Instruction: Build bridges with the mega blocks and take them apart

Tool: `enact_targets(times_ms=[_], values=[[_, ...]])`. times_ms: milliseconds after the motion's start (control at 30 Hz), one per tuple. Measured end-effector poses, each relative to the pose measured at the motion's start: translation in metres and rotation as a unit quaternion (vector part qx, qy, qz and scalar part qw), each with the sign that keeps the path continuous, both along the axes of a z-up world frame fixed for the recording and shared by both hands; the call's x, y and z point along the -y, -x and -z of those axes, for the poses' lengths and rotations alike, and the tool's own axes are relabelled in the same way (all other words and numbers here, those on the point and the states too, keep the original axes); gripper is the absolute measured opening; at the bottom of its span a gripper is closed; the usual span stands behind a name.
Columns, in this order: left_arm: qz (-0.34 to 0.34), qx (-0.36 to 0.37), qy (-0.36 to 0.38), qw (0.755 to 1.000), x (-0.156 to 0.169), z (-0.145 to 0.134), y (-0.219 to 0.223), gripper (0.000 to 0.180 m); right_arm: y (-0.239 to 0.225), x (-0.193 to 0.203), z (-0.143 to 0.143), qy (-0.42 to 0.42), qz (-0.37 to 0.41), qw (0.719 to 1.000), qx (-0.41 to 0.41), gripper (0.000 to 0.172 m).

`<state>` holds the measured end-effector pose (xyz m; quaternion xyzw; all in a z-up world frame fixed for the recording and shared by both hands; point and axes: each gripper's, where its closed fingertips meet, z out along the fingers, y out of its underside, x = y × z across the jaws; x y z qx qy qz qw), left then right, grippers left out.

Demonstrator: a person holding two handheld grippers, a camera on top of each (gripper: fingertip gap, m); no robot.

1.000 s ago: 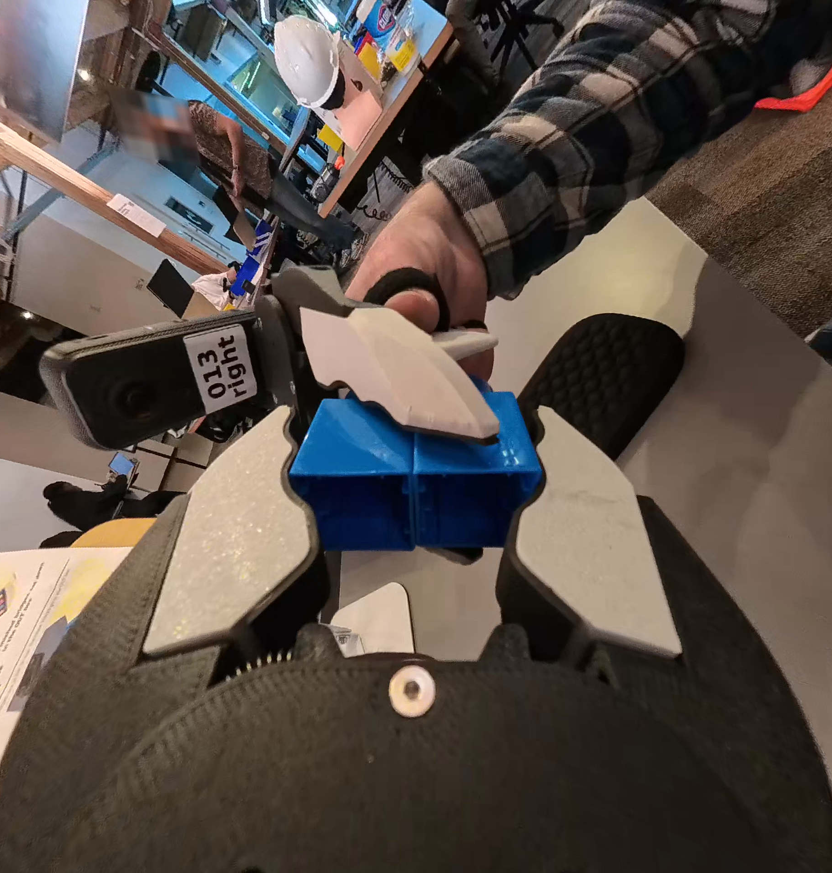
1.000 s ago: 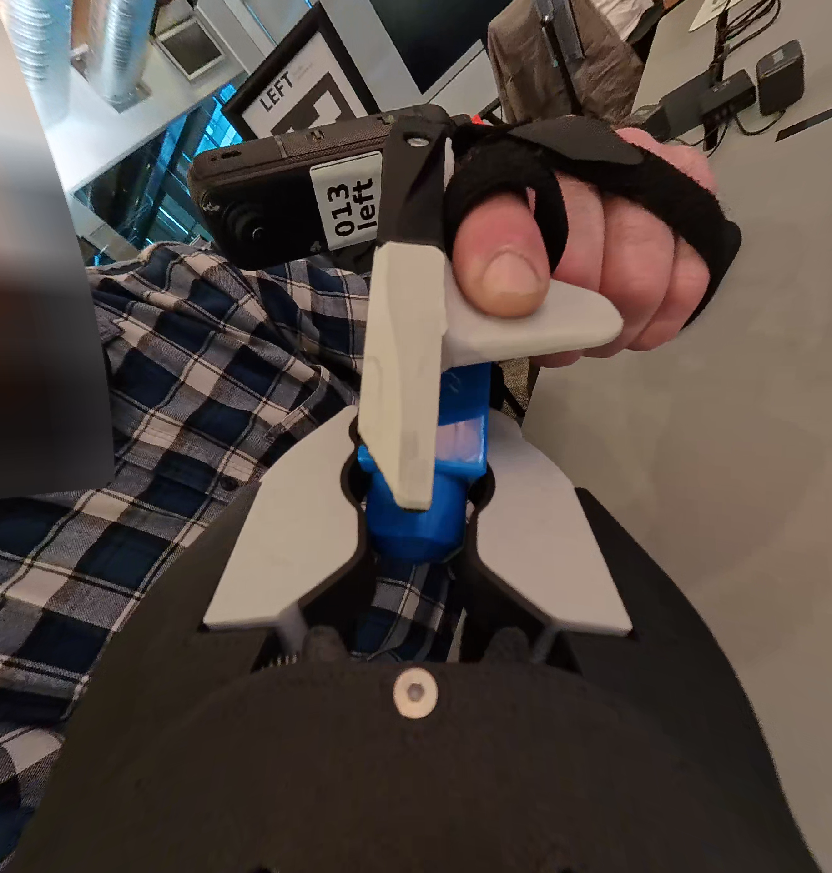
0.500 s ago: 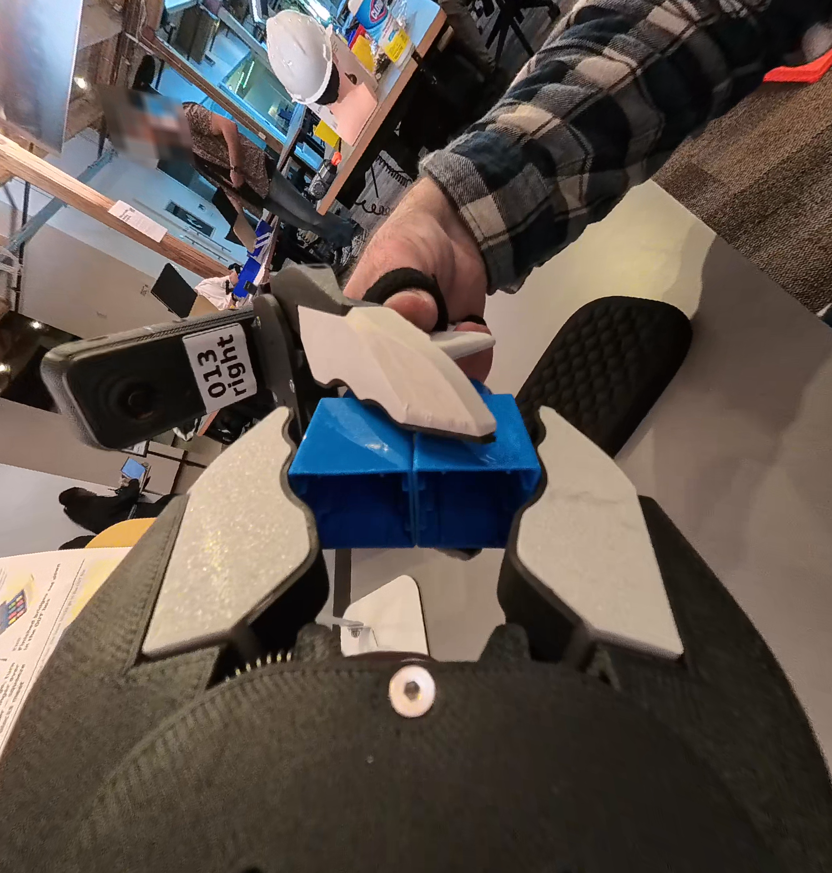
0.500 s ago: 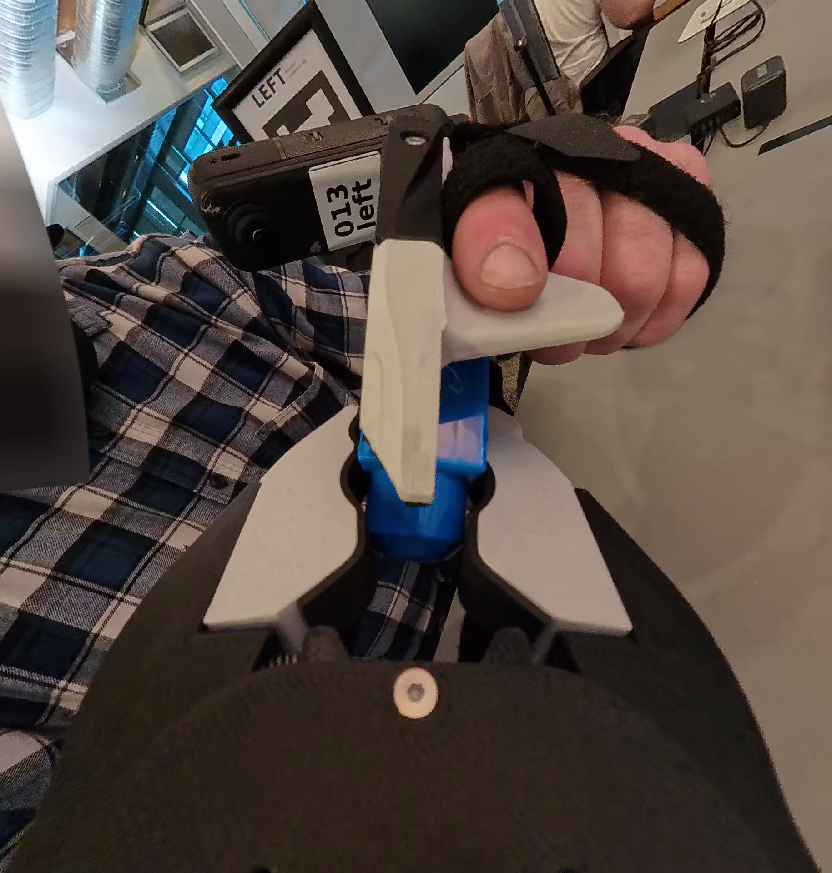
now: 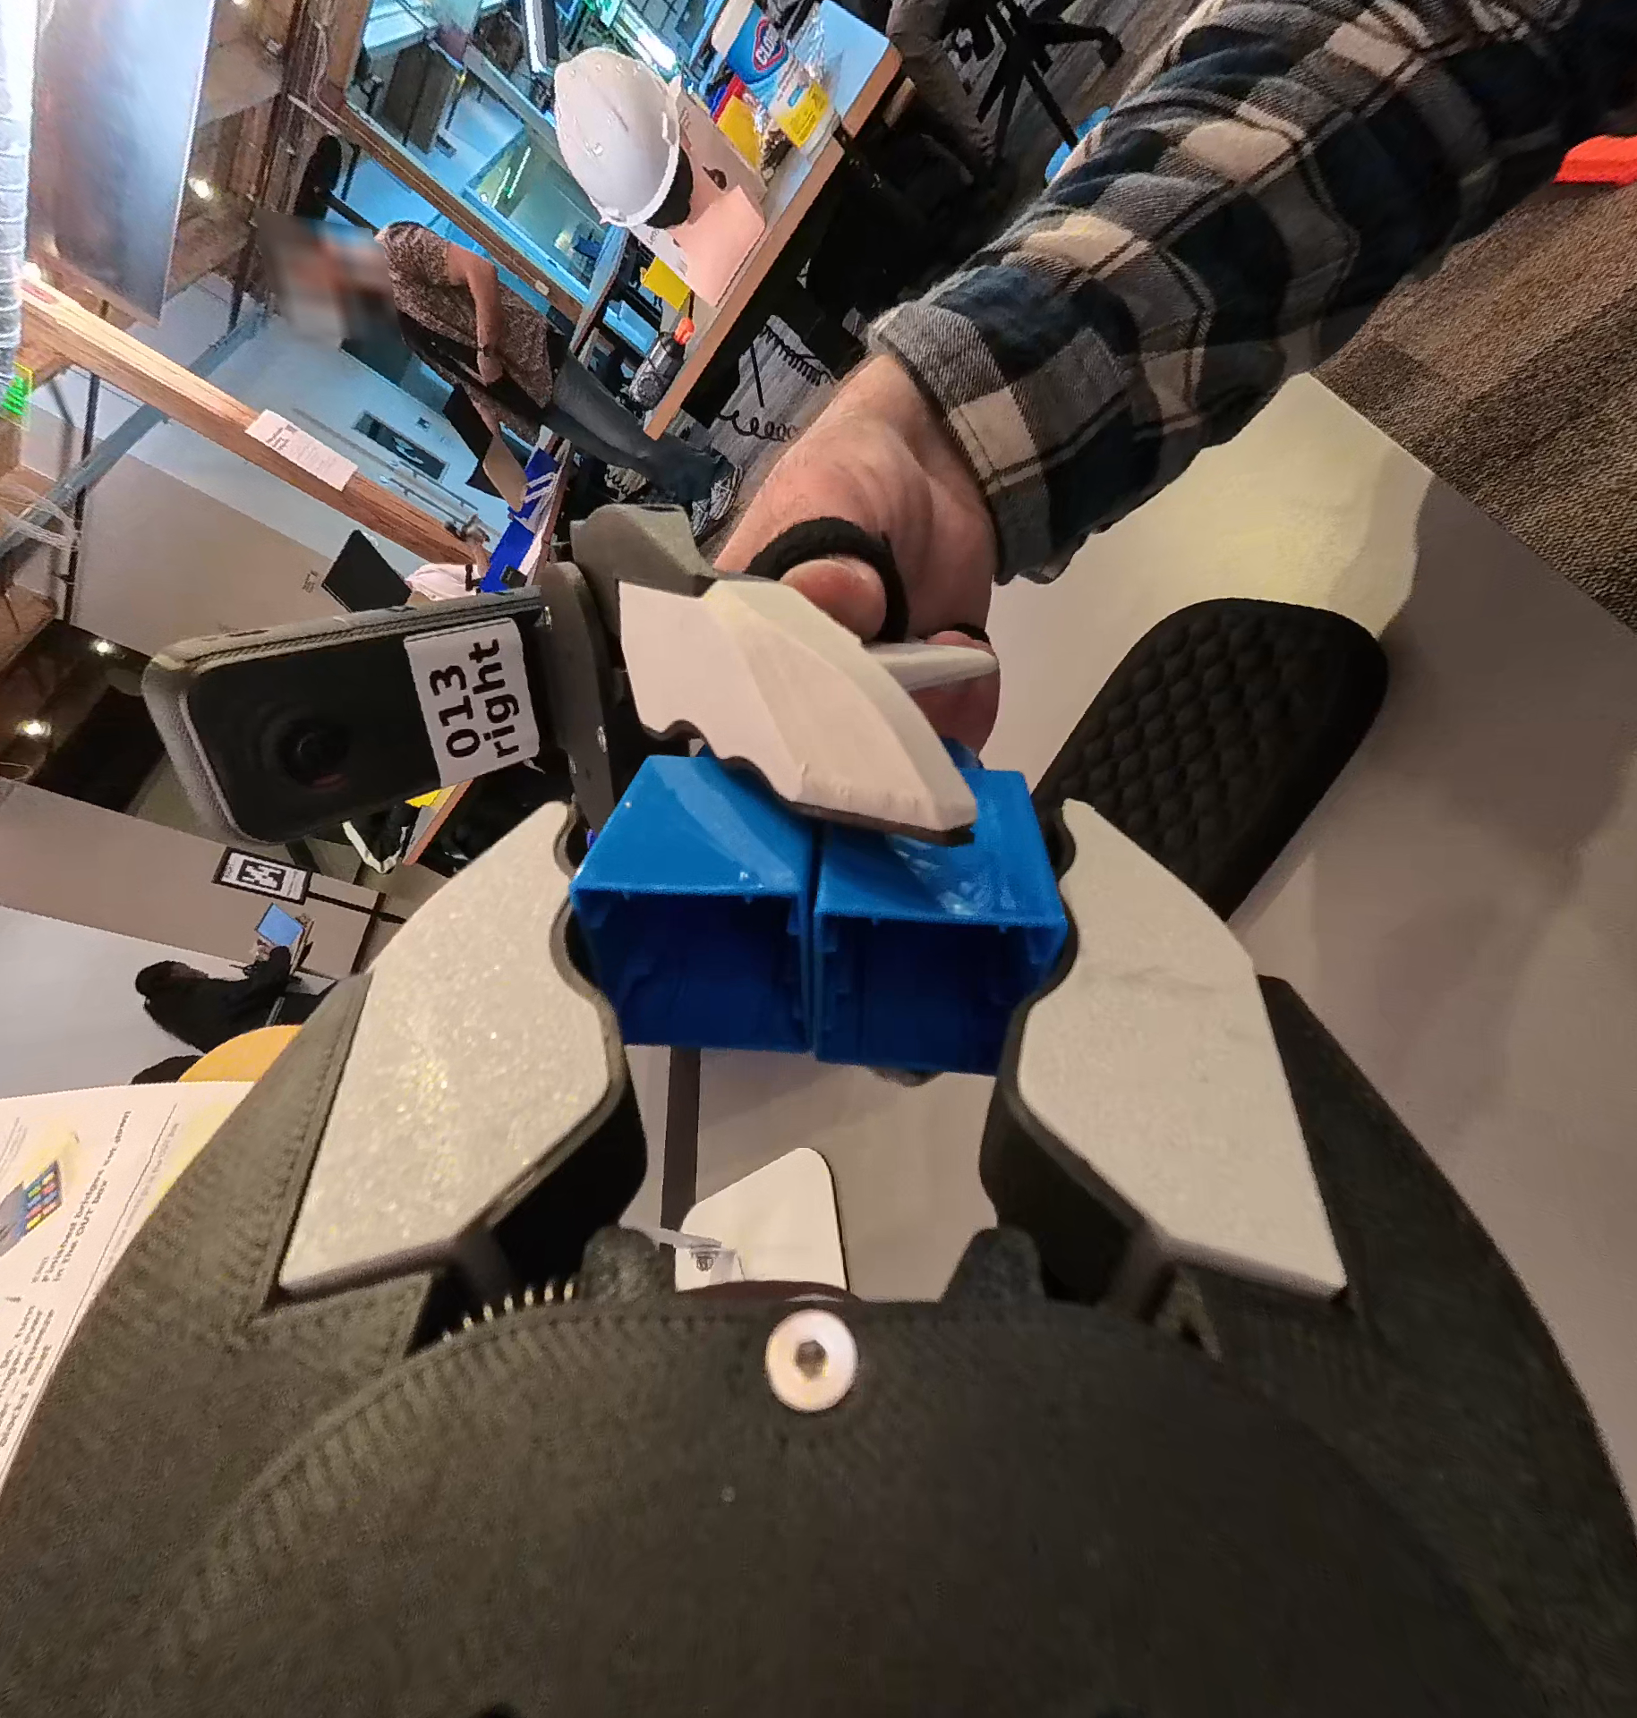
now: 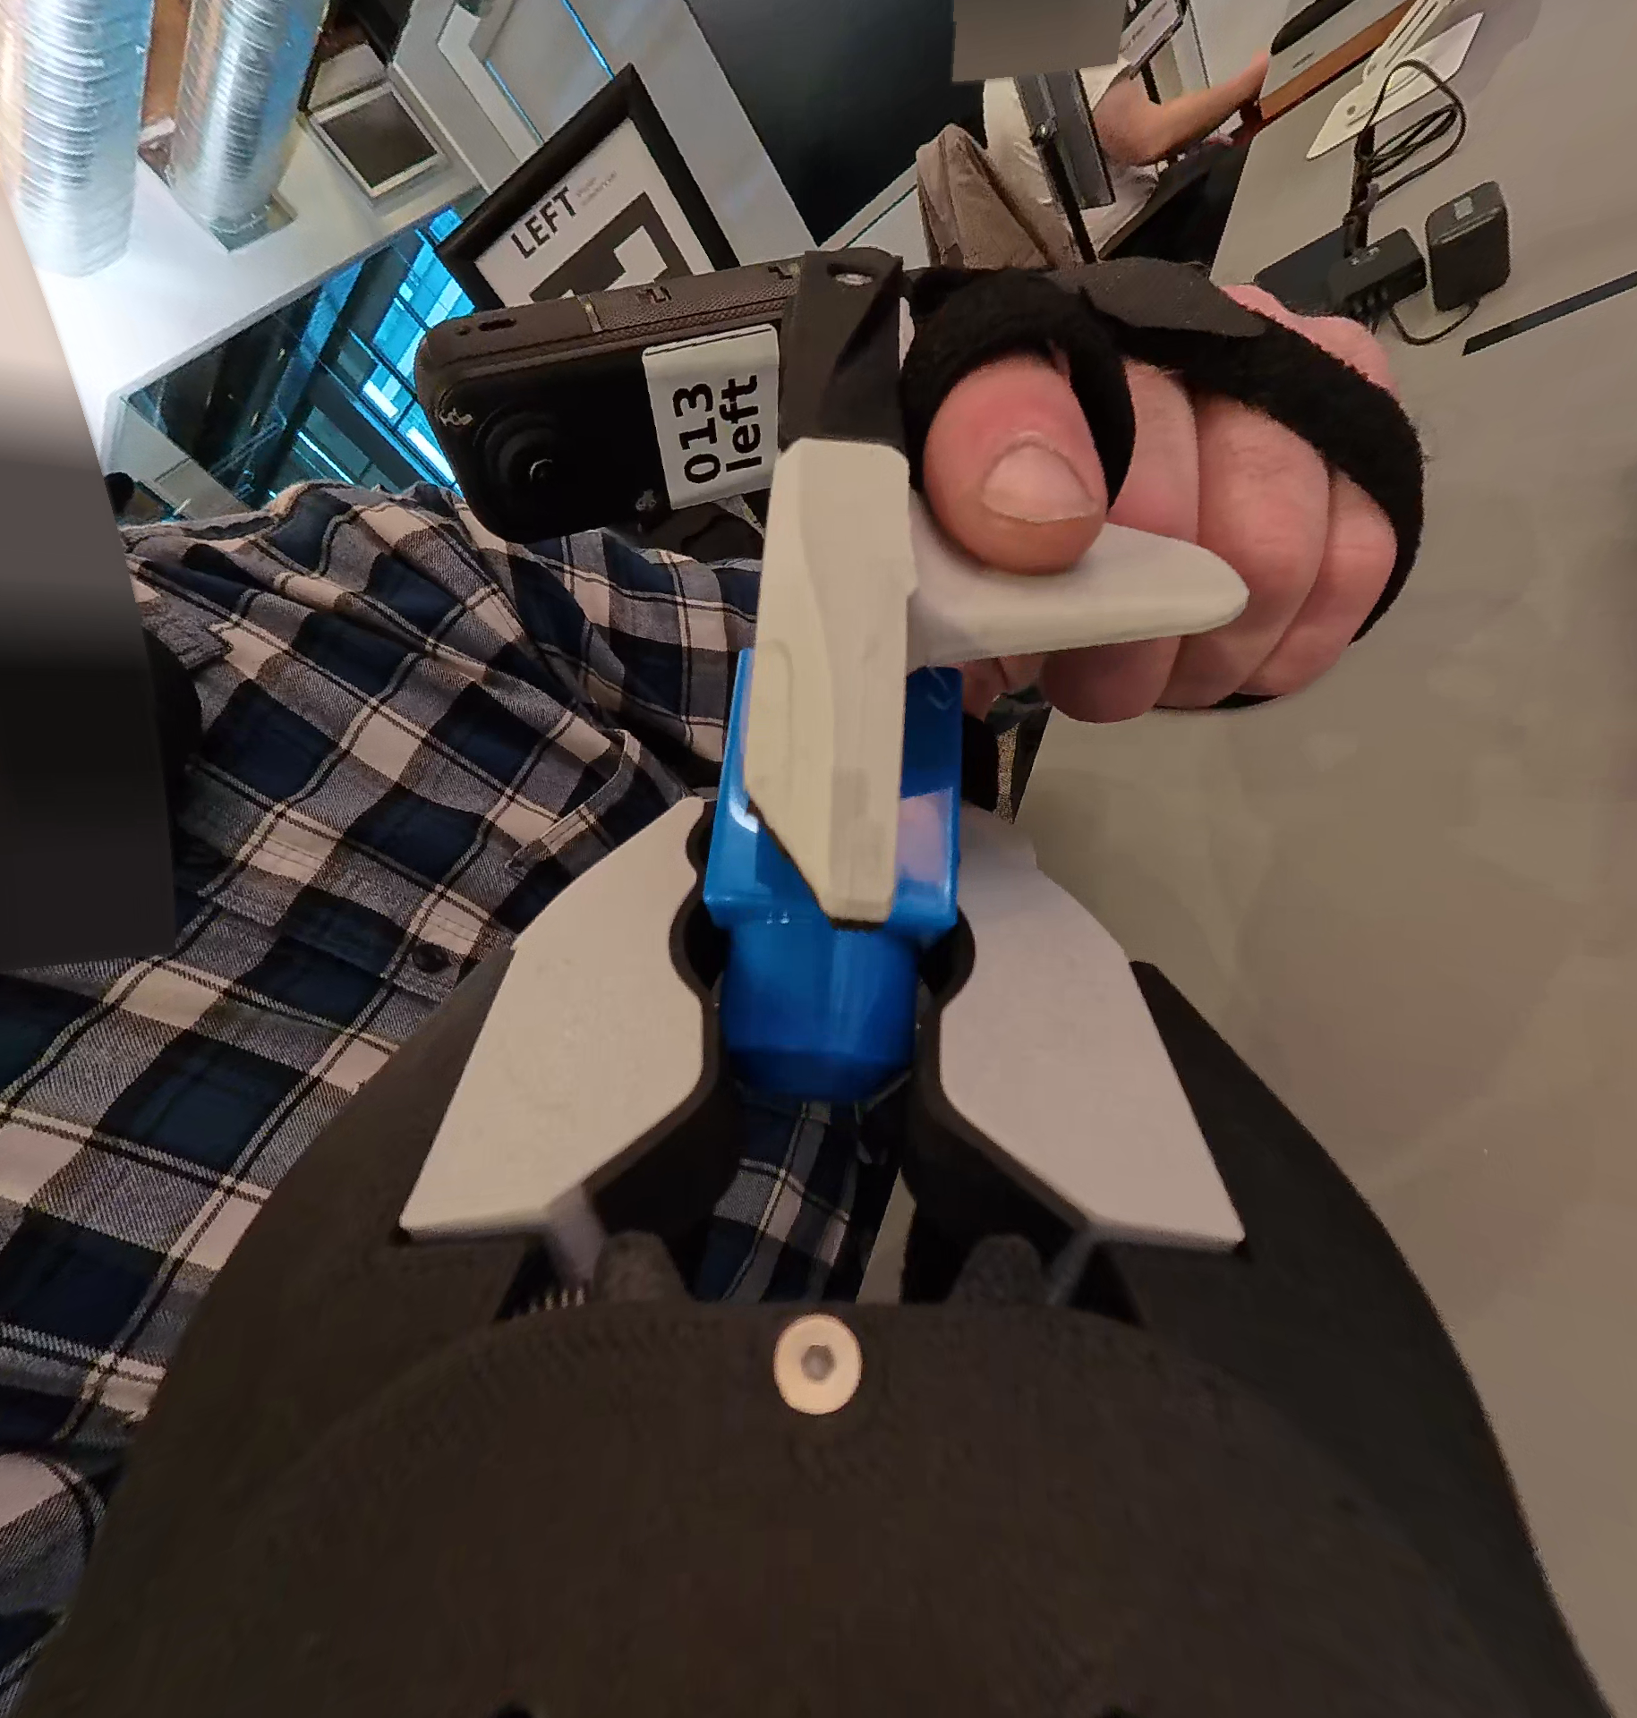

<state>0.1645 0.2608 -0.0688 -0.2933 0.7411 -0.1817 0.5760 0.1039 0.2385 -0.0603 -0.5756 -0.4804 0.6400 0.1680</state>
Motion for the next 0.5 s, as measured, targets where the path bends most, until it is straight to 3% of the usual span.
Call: enact_targets(times_ms=[200, 300, 367, 400, 500], values=[[0.007, 0.001, 0.000, 1.000, 0.0047, -0.0035, -0.0007, 0.088, -0.0001, 0.0025, -0.0033, 0.007, 0.003, 1.000, -0.007, 0.044], [0.007, 0.007, 0.006, 1.000, 0.0044, -0.0068, -0.0011, 0.088, 0.0003, 0.0052, -0.0005, 0.011, -0.005, 1.000, 0.007, 0.060], [0.003, 0.009, -0.001, 1.000, 0.0039, -0.0075, -0.0012, 0.088, -0.0003, 0.0041, 0.0003, -0.001, 0.000, 1.000, 0.012, 0.055], [0.000, 0.010, -0.003, 1.000, 0.0034, -0.0074, -0.0013, 0.088, -0.0009, 0.0030, -0.0021, -0.010, 0.005, 1.000, 0.005, 0.042], [-0.004, 0.015, -0.002, 1.000, 0.0018, -0.0081, -0.0013, 0.088, -0.0011, 0.0003, -0.0036, -0.007, 0.010, 1.000, -0.004, 0.041]])
